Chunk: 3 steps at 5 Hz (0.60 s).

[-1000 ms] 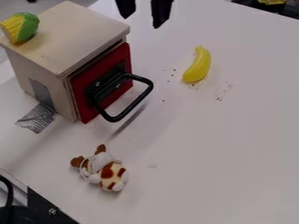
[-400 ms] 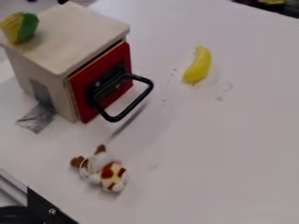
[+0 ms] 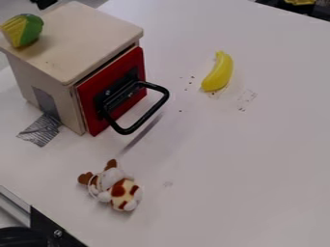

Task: Pick up the thing and put it on the center of the table

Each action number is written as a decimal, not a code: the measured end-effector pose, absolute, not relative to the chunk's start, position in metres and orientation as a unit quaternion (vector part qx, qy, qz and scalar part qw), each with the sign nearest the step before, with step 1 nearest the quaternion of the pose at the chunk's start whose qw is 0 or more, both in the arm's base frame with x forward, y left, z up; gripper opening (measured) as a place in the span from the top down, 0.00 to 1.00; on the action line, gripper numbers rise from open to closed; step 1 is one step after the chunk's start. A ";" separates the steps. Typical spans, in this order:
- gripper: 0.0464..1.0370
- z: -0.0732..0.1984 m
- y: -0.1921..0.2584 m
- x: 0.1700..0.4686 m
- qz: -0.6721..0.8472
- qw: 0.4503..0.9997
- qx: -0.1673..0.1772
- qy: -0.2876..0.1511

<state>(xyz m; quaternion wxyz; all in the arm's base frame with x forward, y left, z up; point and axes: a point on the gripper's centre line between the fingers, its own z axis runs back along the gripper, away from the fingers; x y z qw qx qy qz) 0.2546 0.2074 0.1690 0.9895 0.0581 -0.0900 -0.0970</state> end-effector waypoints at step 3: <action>0.04 0.131 0.233 0.228 -0.059 0.997 0.041 -0.024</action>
